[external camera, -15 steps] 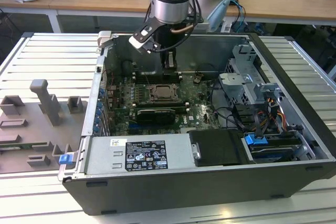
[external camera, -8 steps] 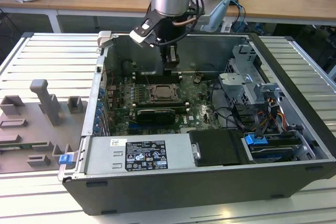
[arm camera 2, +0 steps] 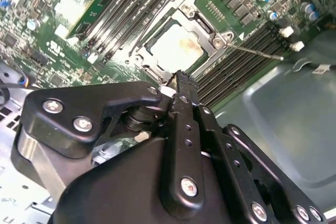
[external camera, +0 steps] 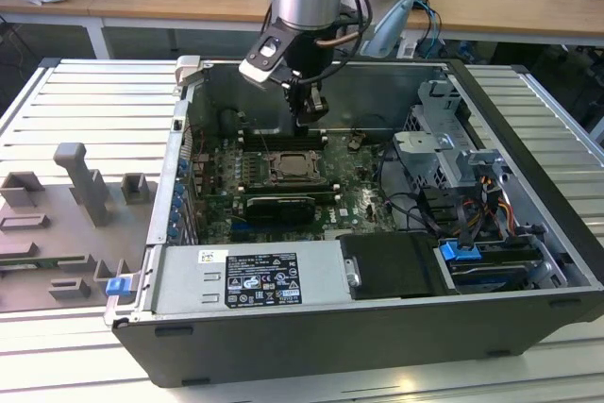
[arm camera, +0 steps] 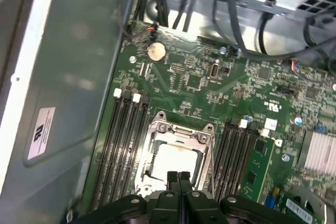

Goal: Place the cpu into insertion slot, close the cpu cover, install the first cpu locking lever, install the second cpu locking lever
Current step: 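Install the first cpu locking lever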

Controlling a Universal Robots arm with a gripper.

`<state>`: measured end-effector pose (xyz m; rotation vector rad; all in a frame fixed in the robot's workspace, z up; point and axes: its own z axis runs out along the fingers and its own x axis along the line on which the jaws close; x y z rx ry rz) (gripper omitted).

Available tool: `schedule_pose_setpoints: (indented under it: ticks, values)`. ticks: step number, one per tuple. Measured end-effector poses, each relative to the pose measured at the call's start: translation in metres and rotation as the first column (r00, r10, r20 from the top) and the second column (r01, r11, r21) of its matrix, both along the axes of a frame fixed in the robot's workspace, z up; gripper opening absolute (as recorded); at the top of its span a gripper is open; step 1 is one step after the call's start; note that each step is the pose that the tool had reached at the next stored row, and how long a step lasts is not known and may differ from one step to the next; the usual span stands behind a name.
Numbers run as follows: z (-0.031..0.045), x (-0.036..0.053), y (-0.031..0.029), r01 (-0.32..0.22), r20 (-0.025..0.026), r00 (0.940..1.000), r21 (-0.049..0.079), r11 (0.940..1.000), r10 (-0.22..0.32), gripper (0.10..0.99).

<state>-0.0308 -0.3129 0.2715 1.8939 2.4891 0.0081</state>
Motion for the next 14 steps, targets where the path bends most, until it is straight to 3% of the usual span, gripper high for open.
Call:
schedule_pose_setpoints:
  ticks: [7, 12, 14]
  values:
    - [0.0, 0.0, 0.0, -0.082, 0.0, 0.9966, 0.0, 0.9966, 0.082, 0.106]
    - [0.0, -0.0004, 0.0, -0.142, 0.0, 0.9898, 0.0, 0.9898, 0.142, 0.106]
    - [0.0, -0.0005, 0.0, -0.208, 0.0, 0.9782, 0.0, 0.9782, 0.208, 0.106]
